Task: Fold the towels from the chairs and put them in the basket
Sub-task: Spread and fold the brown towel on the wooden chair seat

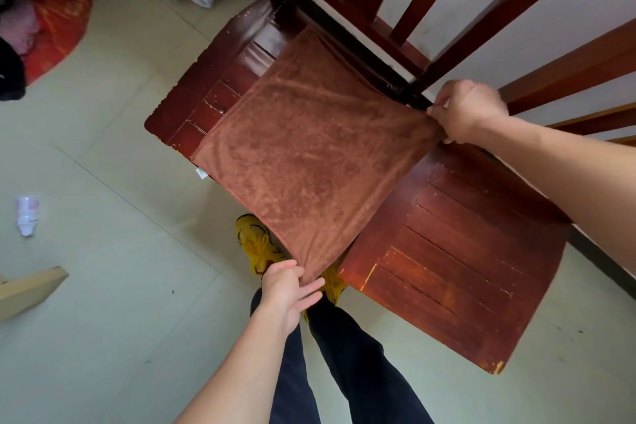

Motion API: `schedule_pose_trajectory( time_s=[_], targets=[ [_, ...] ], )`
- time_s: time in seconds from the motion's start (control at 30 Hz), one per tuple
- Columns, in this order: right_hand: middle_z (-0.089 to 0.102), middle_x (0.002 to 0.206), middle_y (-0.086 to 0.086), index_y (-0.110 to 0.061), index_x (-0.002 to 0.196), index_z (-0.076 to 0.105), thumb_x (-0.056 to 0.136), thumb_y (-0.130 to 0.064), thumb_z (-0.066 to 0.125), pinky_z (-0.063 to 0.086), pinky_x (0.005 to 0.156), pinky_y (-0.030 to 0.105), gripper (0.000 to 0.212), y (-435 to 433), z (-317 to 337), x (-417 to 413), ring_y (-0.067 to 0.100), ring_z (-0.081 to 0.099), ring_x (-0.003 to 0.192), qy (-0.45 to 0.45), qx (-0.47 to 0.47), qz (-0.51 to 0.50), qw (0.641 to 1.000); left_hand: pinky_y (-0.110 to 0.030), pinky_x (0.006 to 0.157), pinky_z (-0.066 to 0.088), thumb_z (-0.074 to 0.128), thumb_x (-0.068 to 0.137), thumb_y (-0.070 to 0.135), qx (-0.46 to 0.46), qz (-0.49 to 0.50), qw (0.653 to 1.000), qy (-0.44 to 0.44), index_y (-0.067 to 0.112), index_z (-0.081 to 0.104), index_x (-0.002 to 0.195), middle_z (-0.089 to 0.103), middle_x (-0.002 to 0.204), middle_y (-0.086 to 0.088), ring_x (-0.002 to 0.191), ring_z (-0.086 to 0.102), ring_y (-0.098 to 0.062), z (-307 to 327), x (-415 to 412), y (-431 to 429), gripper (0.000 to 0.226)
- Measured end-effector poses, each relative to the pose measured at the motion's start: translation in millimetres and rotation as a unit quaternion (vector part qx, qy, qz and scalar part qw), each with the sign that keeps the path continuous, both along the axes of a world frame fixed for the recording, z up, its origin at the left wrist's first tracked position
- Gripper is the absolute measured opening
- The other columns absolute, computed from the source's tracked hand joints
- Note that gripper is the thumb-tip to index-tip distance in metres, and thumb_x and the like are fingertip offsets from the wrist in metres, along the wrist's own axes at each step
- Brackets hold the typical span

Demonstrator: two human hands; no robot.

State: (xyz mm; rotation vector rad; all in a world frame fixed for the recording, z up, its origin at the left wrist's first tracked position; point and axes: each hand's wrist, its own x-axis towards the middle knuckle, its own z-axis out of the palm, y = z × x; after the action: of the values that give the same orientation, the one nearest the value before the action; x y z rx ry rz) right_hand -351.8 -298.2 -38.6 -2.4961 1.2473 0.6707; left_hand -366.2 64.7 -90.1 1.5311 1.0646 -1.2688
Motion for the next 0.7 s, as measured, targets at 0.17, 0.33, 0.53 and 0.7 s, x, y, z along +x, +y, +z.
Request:
schedule_pose_trajectory(
  time_s=[0.17, 0.33, 0.53, 0.7],
  targets=[
    [0.069, 0.069, 0.006, -0.022, 0.08, 0.059, 0.091, -0.028, 0.065, 0.06, 0.057, 0.033, 0.014, 16, 7, 26, 0.015, 0.068, 0.047, -0.143, 0.084, -0.167, 0.972, -0.037, 0.064, 0.058, 0.059, 0.09, -0.003, 0.024, 0.088, 0.995, -0.03, 0.008, 0.052, 0.112, 0.065, 0.1, -0.022, 0.075, 0.072, -0.029, 10, 19, 10, 0.026],
    [0.067, 0.069, 0.006, -0.015, 0.076, 0.063, 0.088, -0.021, 0.071, 0.059, 0.053, 0.027, 0.015, 30, 13, 83, 0.013, 0.066, 0.051, -0.213, 0.133, -0.294, 0.922, -0.03, 0.055, 0.055, 0.063, 0.082, -0.011, 0.074, 0.143, 0.983, -0.084, 0.005, 0.056, 0.103, 0.065, 0.084, -0.019, 0.061, 0.064, -0.022, 25, 80, 12, 0.027],
    [0.066, 0.077, 0.01, -0.005, 0.085, 0.061, 0.086, -0.009, 0.071, 0.055, 0.047, 0.023, 0.011, 29, 4, 158, 0.013, 0.064, 0.05, -0.254, 0.172, -0.403, 0.862, -0.025, 0.046, 0.054, 0.064, 0.081, -0.012, 0.091, 0.141, 0.98, -0.108, 0.001, 0.059, 0.101, 0.063, 0.072, -0.015, 0.053, 0.059, -0.016, 29, 169, 10, 0.024],
    [0.063, 0.089, 0.009, -0.005, 0.085, 0.053, 0.091, -0.007, 0.054, 0.052, 0.045, 0.019, 0.007, 34, -13, 219, 0.008, 0.063, 0.043, -0.262, 0.24, -0.439, 0.825, -0.021, 0.04, 0.05, 0.062, 0.081, -0.011, 0.104, 0.138, 0.981, -0.084, -0.003, 0.059, 0.088, 0.061, 0.054, -0.01, 0.042, 0.056, -0.01, 10, 230, 10, 0.011]
  ],
)
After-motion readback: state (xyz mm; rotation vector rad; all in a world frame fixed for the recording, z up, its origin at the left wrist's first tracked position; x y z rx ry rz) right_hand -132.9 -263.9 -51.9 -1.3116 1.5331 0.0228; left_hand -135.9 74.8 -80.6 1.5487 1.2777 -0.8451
